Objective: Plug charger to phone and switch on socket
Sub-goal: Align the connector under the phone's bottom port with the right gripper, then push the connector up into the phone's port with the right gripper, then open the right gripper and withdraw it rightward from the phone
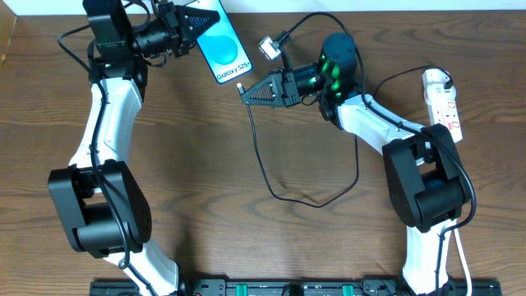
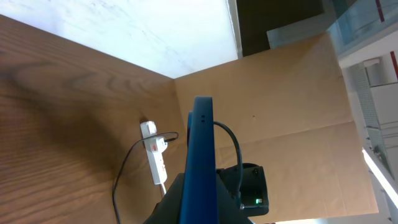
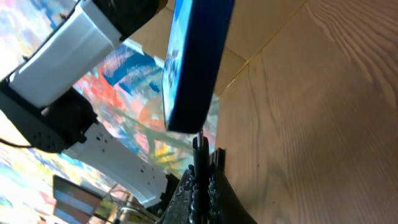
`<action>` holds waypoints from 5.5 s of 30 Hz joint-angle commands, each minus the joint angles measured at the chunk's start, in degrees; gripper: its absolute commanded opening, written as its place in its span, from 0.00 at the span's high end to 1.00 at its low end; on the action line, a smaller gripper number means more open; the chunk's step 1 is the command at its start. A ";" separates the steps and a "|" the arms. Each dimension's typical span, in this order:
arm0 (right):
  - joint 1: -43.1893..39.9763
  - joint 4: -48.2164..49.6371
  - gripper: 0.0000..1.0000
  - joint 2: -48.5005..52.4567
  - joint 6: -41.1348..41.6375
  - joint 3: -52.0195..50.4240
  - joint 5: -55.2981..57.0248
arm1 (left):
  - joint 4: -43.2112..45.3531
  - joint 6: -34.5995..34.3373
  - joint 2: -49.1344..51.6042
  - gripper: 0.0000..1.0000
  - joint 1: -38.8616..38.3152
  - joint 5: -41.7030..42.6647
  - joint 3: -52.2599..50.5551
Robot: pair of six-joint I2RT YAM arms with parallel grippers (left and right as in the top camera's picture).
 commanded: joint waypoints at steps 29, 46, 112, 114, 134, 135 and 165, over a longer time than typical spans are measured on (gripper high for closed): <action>-0.11 2.69 0.99 0.20 5.38 -0.26 0.37 | 0.50 6.62 -0.74 0.93 0.02 2.34 0.39; -0.13 2.69 0.99 0.20 5.38 -0.26 0.26 | 0.50 8.31 -0.74 0.93 -1.46 2.71 0.39; 0.48 2.62 0.99 0.20 6.49 -0.26 8.72 | 0.50 8.59 -0.74 0.93 -2.75 3.74 0.39; 0.61 2.62 0.99 0.20 6.49 -0.26 8.74 | 0.50 8.74 -0.74 0.93 -2.86 3.76 0.39; 0.26 2.67 0.99 0.20 5.79 -0.26 8.96 | 0.48 10.71 -0.74 0.93 -2.86 11.21 0.39; 0.17 2.69 0.99 0.20 5.77 -0.26 9.05 | 0.48 10.69 -0.74 0.93 -2.86 11.43 0.39; -9.97 -9.20 0.01 0.20 -0.74 -0.28 8.13 | -6.25 10.67 -0.74 0.93 2.19 8.37 0.39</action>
